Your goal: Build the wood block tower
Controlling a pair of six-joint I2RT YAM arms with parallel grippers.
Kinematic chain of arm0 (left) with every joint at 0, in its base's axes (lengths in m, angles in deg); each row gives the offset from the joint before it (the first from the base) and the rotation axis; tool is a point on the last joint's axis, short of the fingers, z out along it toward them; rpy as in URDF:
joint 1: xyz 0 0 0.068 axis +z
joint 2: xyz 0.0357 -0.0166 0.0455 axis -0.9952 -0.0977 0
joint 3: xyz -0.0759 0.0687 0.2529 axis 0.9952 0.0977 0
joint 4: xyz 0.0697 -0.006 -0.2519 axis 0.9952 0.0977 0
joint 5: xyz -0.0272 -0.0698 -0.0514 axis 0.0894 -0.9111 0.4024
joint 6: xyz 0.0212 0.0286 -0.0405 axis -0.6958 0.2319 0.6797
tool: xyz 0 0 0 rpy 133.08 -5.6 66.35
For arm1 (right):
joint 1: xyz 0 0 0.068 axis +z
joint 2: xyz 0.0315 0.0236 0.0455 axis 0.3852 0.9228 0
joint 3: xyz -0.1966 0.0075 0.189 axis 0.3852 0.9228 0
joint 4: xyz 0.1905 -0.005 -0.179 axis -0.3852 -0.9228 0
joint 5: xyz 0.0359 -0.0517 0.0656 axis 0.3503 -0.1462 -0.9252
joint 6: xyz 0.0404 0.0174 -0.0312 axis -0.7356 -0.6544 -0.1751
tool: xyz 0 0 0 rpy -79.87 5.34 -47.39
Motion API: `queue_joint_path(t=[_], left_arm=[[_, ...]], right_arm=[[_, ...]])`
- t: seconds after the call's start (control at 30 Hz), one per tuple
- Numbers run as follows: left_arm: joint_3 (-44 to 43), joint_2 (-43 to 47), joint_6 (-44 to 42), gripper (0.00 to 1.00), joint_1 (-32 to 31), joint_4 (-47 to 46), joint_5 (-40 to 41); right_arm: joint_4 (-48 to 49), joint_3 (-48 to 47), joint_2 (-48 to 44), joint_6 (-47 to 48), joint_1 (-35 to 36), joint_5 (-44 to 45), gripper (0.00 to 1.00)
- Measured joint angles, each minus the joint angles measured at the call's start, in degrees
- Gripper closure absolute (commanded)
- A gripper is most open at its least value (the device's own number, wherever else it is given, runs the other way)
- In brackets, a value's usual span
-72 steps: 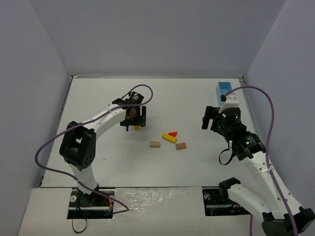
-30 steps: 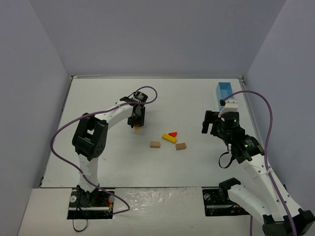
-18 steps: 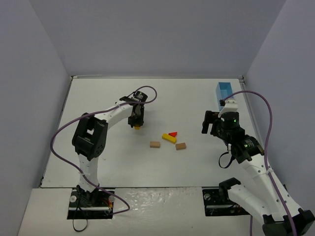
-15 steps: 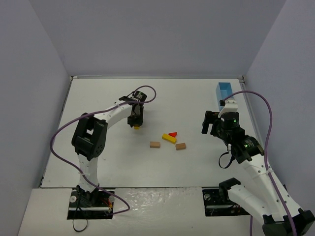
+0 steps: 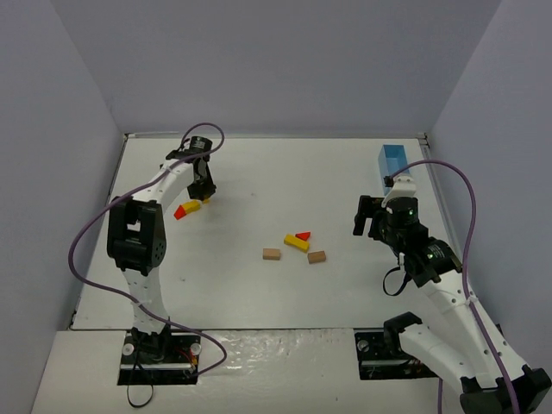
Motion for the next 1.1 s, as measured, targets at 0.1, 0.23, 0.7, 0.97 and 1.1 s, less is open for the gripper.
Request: queue_joint_path(t=[0.1,0.23,0.7,0.97,1.1], left_arm=[[-1.9,-0.05,0.55,0.98,0.77,0.12,0.01],[-4.03,-0.33,1.4,0.98,1.03,0.32,-0.13],[-4.63,-2.61,7.38,0.97,2.34,1.96,0.36],[-4.63,-4.42,9.79,0.9,2.65,2.71,0.64],[-4.63,-4.73,10.59,0.9,2.66,2.82,1.08]], right_arm=[[0.0,0.05,0.14,0.0,0.0,-0.14,0.2],[0.0,0.05,0.15,-0.01,0.0,-0.33,0.2],[0.02,0.47,0.26,-0.2,0.0,-0.34,0.2],[0.02,0.74,0.26,-0.23,0.0,-0.37,0.2],[0.02,0.88,0.26,-0.42,0.0,-0.37,0.2]])
